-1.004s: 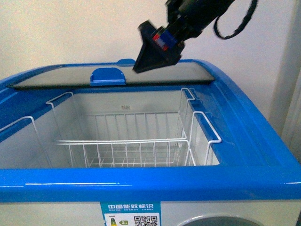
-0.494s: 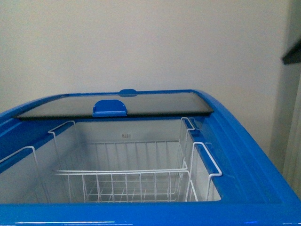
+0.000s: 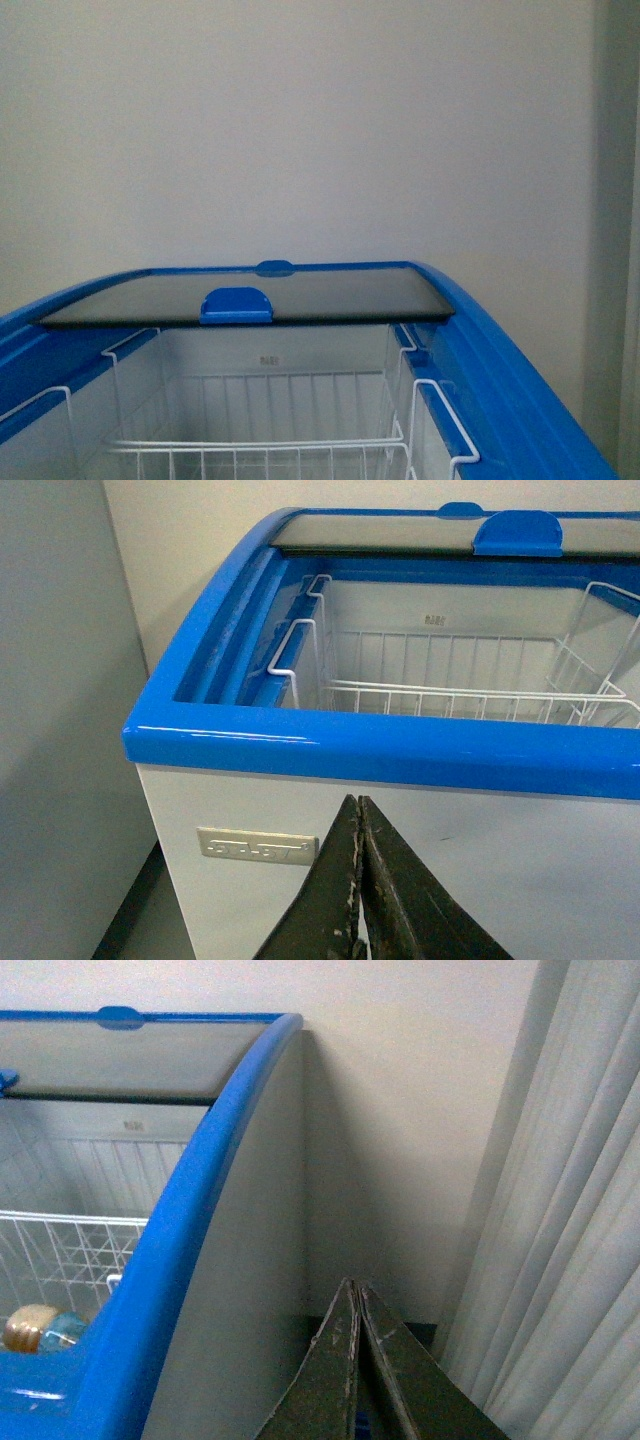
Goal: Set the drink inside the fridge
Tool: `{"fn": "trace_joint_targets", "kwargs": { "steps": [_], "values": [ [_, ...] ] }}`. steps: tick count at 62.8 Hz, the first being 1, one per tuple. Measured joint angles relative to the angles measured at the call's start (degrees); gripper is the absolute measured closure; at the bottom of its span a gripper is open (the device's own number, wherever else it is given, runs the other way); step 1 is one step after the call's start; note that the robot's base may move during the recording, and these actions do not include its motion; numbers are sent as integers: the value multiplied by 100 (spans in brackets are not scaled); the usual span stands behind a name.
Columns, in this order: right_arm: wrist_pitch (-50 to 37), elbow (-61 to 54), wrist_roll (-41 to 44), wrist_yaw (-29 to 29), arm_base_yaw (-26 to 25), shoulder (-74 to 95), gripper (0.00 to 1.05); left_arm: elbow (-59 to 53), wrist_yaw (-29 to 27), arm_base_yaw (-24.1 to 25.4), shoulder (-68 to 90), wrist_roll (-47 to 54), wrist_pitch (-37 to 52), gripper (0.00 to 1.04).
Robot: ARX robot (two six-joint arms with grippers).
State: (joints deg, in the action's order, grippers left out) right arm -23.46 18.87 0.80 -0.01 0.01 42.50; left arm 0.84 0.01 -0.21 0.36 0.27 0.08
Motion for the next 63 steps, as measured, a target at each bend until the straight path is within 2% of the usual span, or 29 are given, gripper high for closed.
{"fn": "trace_joint_targets", "kwargs": {
  "steps": [18,63],
  "values": [
    [-85,-966,-17,-2,2,-837,102,0,0,0,0,0,0,102],
    [627,-1657,-17,0,0,-2260,102,0,2,0,0,0,0,102]
  ]
}}
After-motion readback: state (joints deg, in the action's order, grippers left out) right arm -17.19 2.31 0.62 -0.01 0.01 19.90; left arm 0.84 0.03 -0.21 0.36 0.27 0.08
